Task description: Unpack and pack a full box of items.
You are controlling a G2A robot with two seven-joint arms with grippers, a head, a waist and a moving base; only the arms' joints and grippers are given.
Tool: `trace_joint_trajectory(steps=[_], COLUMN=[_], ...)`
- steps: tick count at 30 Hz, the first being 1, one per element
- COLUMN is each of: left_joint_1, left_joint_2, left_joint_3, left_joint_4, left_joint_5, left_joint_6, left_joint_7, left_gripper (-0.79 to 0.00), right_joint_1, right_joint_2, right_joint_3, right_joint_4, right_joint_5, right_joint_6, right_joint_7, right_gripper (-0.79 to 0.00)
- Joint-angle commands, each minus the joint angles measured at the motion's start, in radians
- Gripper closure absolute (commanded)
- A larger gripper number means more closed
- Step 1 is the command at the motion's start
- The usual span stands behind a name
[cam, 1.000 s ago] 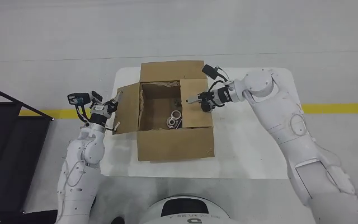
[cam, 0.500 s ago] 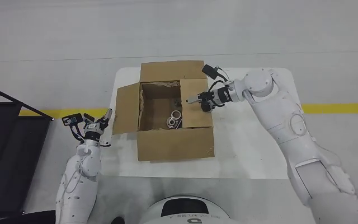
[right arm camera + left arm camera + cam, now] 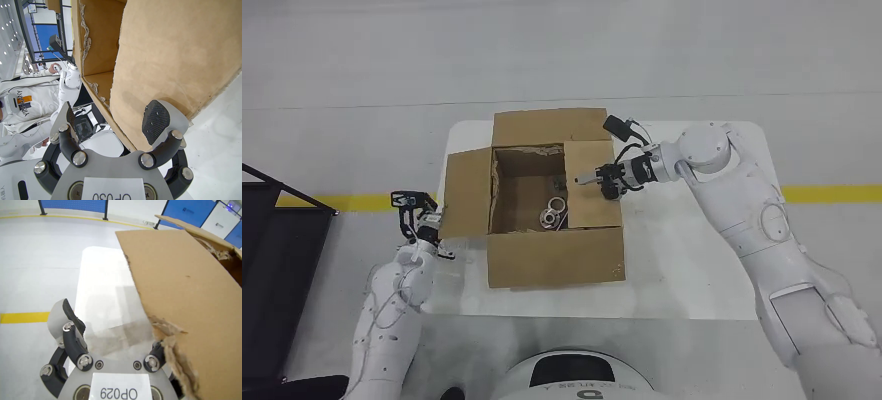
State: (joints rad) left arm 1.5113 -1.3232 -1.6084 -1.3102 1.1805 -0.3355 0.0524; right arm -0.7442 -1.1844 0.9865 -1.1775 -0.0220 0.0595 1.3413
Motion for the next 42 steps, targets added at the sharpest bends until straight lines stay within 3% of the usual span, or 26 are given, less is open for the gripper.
trace_joint_trajectory(steps=[1, 5, 11, 18, 25, 42], left_joint_1=[-0.006, -0.015, -0.023, -0.051, -0.071, -0.109], left_joint_2=[-0.004, -0.008, -0.002, 0.000, 0.002, 0.011], left_joint_3=[-0.001, -0.020, -0.018, 0.056, 0.104, 0.181], left_joint_4=[0.007, -0.010, -0.143, -0.238, -0.212, -0.183], left_joint_5=[-0.070, -0.186, -0.136, -0.070, -0.054, 0.029], left_joint_6=[-0.005, -0.039, -0.073, -0.058, -0.045, -0.052], left_joint_7=[0.048, 0.147, 0.204, 0.038, -0.109, -0.208], left_gripper=[-0.785, -0.785, -0.785, -0.785, -0.785, -0.785], right_joint_1=[0.000, 0.000, 0.000, 0.000, 0.000, 0.000], right_joint_2=[0.000, 0.000, 0.000, 0.000, 0.000, 0.000], right_joint_3=[0.000, 0.000, 0.000, 0.000, 0.000, 0.000], right_joint_4=[0.000, 0.000, 0.000, 0.000, 0.000, 0.000], right_joint_5=[0.000, 0.000, 0.000, 0.000, 0.000, 0.000], right_joint_6=[0.000, 0.000, 0.000, 0.000, 0.000, 0.000], right_joint_7=[0.000, 0.000, 0.000, 0.000, 0.000, 0.000], right_gripper=[-0.785, -0.785, -0.785, -0.785, -0.785, -0.785])
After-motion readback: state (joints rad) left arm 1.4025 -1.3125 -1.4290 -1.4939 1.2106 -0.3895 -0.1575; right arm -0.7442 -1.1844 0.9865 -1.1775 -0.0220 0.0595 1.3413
